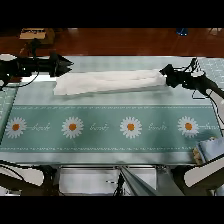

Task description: Fold the shirts.

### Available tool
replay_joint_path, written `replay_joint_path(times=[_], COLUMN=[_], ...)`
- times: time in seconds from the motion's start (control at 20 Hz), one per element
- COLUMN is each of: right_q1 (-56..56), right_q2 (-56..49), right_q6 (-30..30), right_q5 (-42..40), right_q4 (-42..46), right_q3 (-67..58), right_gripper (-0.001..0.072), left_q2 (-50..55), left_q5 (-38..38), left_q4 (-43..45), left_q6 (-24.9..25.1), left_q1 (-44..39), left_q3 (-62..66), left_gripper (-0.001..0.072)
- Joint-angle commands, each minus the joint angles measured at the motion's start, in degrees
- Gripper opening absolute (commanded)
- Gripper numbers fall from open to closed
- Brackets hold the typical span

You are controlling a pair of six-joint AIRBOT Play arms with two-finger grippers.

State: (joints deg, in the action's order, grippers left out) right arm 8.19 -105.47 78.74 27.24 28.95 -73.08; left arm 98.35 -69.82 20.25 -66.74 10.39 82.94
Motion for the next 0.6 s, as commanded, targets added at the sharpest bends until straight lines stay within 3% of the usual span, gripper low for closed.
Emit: replay_joint_path(times=[0.0,0.1,0.15,0.35,0.4,0.5,0.55], right_q1=[-2.4,-2.3,-2.3,-2.2,-2.2,-2.0,-1.9], right_q2=[-1.2,-1.2,-0.8,5.1,7.3,12.3,15.0], right_q6=[0.1,-0.2,-1.7,-4.5,-4.5,-4.5,-4.4], right_q5=[-5.0,-4.4,-3.3,-0.7,0.6,3.8,5.4], right_q4=[-1.6,-2.3,-2.2,1.0,2.0,3.6,4.5], right_q3=[0.0,-0.9,-1.7,-2.6,-2.6,-2.6,-2.6], right_gripper=[0.0298,0.0063,0.0028,0.0026,0.0026,0.0026,0.0026], left_q2=[0.0,0.0,0.0,0.0,0.0,0.0,0.0], left_q5=[-1.6,-2.1,-2.1,-2.1,-2.1,-2.1,-2.0], left_q4=[-6.2,-6.2,-6.2,-6.2,-6.2,-6.2,-6.2], left_q6=[1.8,1.8,1.8,1.8,1.8,2.3,3.5], left_q1=[-0.2,-0.2,-0.2,-0.5,-0.8,-2.5,-3.8], left_q3=[0.0,0.0,0.0,0.0,0.0,0.0,0.0], left_gripper=[0.0456,0.0455,0.0454,0.0441,0.0351,0.0098,0.0035])
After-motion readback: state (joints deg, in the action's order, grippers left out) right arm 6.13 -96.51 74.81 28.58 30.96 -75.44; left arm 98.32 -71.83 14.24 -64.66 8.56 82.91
